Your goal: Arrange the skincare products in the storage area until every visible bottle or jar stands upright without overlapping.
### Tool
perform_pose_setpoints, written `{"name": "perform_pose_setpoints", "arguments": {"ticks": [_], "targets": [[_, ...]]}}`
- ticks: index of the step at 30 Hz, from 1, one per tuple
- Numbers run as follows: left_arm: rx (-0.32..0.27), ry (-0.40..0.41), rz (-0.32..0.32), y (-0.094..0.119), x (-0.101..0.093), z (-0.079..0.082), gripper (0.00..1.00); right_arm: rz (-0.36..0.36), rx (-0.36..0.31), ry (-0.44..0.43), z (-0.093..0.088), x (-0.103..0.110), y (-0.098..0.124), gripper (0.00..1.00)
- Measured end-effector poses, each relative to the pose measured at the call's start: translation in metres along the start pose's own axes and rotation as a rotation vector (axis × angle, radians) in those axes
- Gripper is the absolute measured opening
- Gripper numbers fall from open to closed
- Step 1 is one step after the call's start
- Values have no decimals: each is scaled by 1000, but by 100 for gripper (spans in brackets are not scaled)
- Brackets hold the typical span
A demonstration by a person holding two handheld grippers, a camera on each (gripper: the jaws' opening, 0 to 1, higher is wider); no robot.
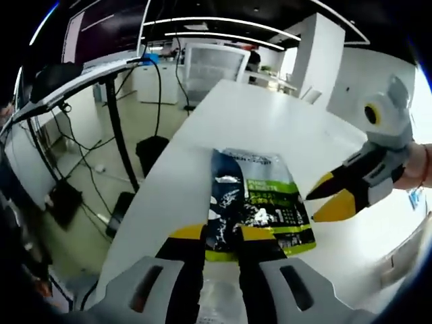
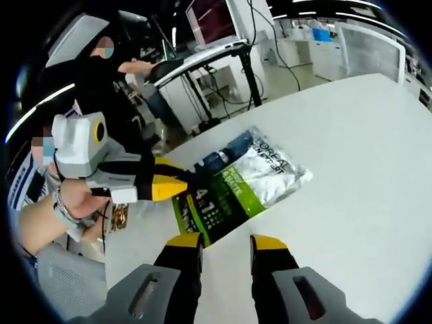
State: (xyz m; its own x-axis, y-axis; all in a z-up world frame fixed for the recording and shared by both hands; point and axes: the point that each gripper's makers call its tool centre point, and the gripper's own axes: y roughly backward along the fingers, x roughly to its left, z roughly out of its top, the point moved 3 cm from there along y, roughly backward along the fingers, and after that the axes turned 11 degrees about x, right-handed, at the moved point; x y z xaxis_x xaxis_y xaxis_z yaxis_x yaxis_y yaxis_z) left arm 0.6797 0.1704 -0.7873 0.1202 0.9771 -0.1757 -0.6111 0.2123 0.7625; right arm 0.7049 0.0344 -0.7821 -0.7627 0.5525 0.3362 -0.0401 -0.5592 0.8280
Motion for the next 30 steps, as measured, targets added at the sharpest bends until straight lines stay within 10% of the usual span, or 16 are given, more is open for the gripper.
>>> {"name": "perform_pose_setpoints", "arguments": {"ticks": [14, 23, 30], "targets": [[0, 10, -68, -1, -7, -1, 5, 63, -18, -157, -3, -5, -7, 0], [26, -68, -23, -1, -13, 0, 3, -12, 80, -30, -6, 6, -7, 0], [-79, 31, -106, 19, -13, 22, 2, 72, -43, -149, 6, 21, 24, 0]]}}
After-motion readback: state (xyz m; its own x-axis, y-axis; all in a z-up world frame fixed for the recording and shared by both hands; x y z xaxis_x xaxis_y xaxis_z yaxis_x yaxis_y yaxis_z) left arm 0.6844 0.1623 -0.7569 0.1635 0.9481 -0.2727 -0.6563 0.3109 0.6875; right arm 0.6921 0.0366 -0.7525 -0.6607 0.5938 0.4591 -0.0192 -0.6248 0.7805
